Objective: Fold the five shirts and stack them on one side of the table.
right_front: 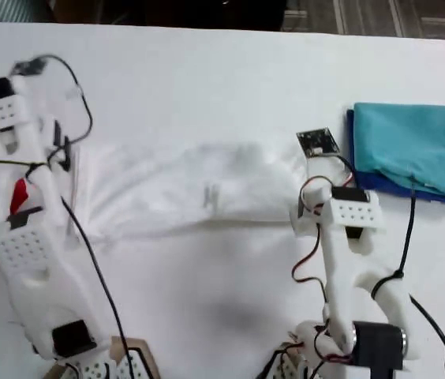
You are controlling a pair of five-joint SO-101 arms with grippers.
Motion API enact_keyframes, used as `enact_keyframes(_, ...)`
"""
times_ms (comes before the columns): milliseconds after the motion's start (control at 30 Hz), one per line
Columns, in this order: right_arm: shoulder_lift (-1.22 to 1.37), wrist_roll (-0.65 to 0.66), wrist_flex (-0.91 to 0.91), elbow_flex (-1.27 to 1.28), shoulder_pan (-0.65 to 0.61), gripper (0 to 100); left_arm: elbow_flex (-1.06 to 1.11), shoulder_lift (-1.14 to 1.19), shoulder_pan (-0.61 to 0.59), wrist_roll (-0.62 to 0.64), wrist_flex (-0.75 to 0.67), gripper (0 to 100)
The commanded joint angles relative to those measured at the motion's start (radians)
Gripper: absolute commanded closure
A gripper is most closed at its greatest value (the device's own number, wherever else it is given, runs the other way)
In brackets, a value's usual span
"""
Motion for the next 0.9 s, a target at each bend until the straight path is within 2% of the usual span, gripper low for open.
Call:
enact_keyframes(0, -0.082, 0.005, -0.038, 0.048, 0.010, 97.8, -0.001, 0.026, 0.029, 0.029, -0.034, 86)
enact_keyframes(233, -0.104, 0.005, -0.125, 0.166, 0.010, 97.8, 0.005, 0.064, 0.048, 0.083, -0.051, 80)
enact_keyframes(467, -0.099, 0.005, -0.171, 0.207, 0.010, 97.8, 0.030, 0.074, 0.055, 0.084, -0.072, 80)
enact_keyframes(633, -0.097, 0.005, -0.173, 0.209, 0.010, 97.8, 0.127, 0.103, 0.069, 0.087, -0.146, 80)
enact_keyframes(867, -0.096, 0.005, -0.188, 0.216, 0.010, 97.8, 0.140, 0.167, 0.110, 0.114, -0.147, 80)
